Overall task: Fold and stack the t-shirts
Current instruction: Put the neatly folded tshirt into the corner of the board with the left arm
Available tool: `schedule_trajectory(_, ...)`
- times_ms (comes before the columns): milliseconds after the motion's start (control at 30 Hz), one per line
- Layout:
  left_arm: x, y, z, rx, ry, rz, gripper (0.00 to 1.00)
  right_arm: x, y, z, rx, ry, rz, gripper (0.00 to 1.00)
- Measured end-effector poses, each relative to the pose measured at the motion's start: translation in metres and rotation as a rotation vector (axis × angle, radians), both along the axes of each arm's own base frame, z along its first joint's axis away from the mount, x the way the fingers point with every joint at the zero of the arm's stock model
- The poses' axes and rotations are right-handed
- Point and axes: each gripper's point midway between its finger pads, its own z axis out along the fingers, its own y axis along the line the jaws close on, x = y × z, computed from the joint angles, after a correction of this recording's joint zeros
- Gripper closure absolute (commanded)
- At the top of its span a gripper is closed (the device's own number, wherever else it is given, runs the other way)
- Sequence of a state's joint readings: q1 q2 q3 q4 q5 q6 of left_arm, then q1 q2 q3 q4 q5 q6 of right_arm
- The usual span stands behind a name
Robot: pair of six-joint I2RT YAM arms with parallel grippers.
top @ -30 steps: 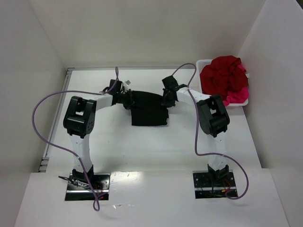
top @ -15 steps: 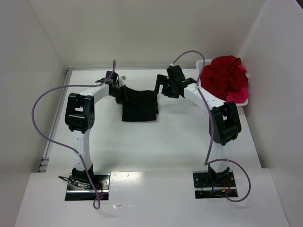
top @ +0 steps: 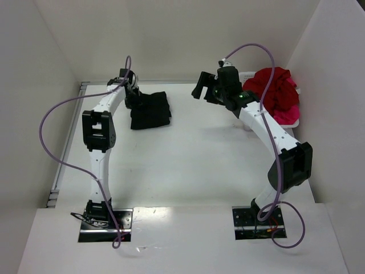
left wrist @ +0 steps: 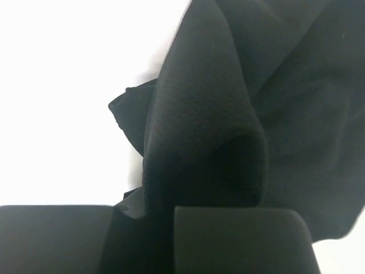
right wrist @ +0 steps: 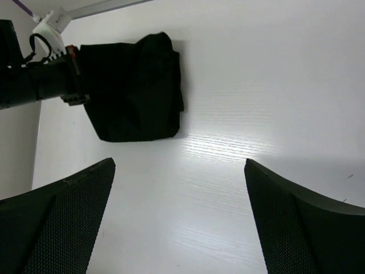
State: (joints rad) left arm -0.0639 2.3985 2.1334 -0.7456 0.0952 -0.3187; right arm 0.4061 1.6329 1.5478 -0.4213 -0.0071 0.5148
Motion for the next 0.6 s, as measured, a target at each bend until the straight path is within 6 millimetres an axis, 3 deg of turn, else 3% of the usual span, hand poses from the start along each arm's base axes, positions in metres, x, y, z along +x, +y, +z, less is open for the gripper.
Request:
schedule_trajectory(333, 0.035, 0.104, -0.009, 0.284, 0.011, 0.181, 1.00, -0.014, -0.006, -0.019, -0.020, 0.049, 0.001, 0.00)
schedule_trajectory(600, 0.036, 0.168, 0.009, 0.419, -0.008, 0.314, 0.95, -0.026, -0.010, -0.002, 0.001, 0.018, 0.000, 0.00)
